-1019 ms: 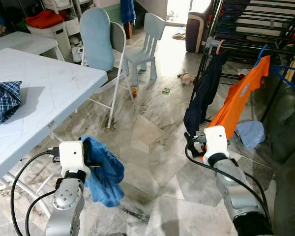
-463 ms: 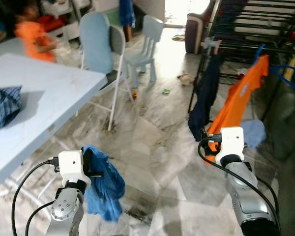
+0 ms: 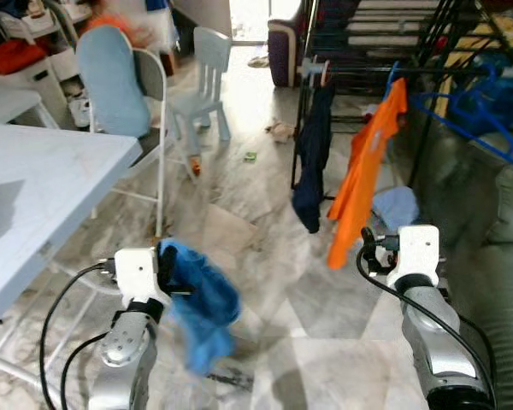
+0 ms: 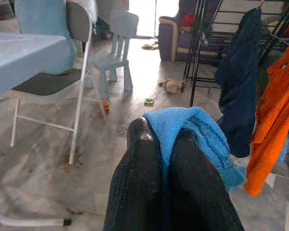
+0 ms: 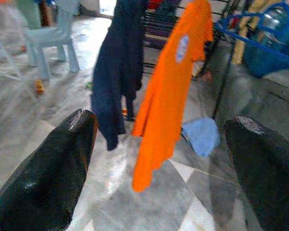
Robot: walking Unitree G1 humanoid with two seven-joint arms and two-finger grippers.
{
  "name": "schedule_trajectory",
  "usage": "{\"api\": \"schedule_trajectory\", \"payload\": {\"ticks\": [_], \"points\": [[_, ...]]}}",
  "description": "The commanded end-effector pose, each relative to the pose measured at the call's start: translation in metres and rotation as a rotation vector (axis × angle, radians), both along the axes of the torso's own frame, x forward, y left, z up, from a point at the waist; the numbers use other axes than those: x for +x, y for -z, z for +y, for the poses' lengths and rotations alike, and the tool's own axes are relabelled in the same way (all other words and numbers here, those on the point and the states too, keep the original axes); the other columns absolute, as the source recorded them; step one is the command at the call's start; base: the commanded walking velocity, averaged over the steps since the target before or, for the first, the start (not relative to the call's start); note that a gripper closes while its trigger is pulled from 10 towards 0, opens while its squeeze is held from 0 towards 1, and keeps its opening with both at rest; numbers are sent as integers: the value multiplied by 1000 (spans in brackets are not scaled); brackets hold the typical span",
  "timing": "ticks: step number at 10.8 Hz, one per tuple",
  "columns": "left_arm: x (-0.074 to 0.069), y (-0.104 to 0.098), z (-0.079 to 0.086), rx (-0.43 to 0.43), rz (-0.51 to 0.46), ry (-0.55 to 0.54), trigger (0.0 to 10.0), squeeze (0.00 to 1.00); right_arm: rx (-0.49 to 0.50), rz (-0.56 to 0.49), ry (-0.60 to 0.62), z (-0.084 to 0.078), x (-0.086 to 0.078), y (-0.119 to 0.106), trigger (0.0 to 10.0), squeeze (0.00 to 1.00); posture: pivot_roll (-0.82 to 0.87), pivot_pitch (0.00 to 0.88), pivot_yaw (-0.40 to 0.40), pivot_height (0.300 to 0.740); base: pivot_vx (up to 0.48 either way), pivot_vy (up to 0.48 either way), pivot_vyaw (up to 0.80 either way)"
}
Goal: Hang hanger
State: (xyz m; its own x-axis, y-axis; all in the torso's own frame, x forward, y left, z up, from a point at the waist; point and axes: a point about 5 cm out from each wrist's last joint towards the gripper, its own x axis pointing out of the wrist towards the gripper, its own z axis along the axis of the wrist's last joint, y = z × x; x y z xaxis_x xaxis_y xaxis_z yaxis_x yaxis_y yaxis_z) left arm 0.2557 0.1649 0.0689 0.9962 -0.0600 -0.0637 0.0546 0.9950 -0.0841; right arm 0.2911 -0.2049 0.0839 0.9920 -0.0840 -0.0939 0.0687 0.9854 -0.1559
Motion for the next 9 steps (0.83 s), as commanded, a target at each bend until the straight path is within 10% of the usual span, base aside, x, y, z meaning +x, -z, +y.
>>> {"api": "schedule_trajectory", "payload": {"ticks": [1, 9], "points": [[1, -3, 3, 4, -15, -4, 10000, 0, 4, -25, -12, 6, 2, -7, 10000, 0, -111, 0, 94, 740, 255, 0, 0], [6, -3, -5, -9, -17, 25, 10000, 0, 15, -26, -15, 9, 9, -9, 10000, 0, -112, 0, 94, 740, 357, 0, -327]]}}
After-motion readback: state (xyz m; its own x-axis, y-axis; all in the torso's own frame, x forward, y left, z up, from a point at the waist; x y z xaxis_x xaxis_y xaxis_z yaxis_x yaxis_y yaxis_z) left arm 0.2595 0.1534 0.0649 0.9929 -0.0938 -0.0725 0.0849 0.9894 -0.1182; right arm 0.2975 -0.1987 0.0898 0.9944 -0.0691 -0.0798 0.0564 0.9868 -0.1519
